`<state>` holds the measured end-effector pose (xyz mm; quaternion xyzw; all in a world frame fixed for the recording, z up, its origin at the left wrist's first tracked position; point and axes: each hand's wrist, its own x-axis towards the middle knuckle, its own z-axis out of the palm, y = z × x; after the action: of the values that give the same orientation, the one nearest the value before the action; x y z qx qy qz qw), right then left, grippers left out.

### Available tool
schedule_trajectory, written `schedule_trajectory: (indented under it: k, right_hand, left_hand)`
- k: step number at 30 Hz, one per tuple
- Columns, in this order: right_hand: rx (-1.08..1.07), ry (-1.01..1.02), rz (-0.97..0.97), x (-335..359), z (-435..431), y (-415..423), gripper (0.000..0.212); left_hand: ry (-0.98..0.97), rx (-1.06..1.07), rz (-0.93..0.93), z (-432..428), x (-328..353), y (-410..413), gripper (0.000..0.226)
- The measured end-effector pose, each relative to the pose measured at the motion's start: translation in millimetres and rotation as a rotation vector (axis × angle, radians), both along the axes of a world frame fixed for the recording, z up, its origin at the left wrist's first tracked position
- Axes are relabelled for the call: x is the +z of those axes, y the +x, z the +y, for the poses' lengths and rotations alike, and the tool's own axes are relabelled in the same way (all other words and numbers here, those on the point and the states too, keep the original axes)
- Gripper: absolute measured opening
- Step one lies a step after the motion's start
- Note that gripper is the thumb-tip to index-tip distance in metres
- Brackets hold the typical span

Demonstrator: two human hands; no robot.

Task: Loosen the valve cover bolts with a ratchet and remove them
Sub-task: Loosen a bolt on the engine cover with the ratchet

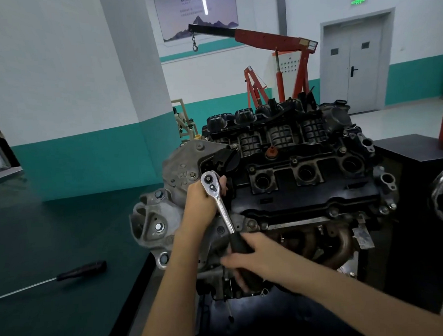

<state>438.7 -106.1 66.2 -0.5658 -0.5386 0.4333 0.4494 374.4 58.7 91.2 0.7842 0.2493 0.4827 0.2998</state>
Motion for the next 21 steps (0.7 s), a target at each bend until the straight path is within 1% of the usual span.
schedule_trajectory:
  k: [1,2,3,4,6,9,10,11,12,13,14,15,17,19,21]
  right_hand:
    - [0.005,-0.034,0.030,0,1,0,0.014]
    - [-0.007,-0.071,0.003,3,2,6,0.016]
    - [-0.025,-0.106,-0.080,10,3,17,0.019]
    - [-0.045,-0.130,-0.220,20,3,30,0.022]
    - [-0.119,-0.122,-0.593,51,5,62,0.023]
    - [-0.249,0.038,-1.156,106,11,100,0.017]
    - [-0.263,0.086,-1.293,118,13,105,0.014]
    - [-0.270,0.111,-1.359,123,15,106,0.013]
    - [-0.286,0.109,-1.375,120,14,104,0.013]
    - [-0.323,0.104,-1.356,109,13,99,0.013]
    - [-0.363,0.100,-1.292,93,9,90,0.013]
    - [-0.387,0.098,-1.160,73,6,80,0.014]
    - [-0.344,0.092,-0.749,34,-2,51,0.019]
    - [-0.205,0.085,-0.340,7,-4,18,0.016]
    - [-0.067,0.048,-0.035,-7,0,-7,0.009]
  left_hand:
    - [-0.002,0.000,0.001,-1,1,-1,0.035]
    - [-0.012,-0.016,-0.004,-2,1,-1,0.035]
    - [-0.012,-0.035,-0.005,-3,2,-2,0.035]
    - [-0.005,-0.051,-0.004,-4,3,-3,0.032]
    - [-0.005,-0.064,-0.006,-5,4,-3,0.023]
    - [-0.002,-0.032,0.007,-7,8,-1,0.017]
    - [0.003,-0.012,0.021,-6,7,0,0.017]
    - [0.007,0.005,0.030,-6,6,0,0.019]
    - [0.006,0.021,0.026,-5,4,0,0.020]
    - [0.000,0.035,0.018,-4,2,0,0.020]
    - [-0.001,0.048,0.011,-4,1,-1,0.020]
    - [0.003,0.064,0.008,-4,0,-1,0.022]
    - [0.017,0.092,0.014,-5,0,1,0.037]
    - [0.020,0.116,0.026,-6,1,3,0.051]
    - [0.022,0.150,0.047,-6,2,4,0.056]
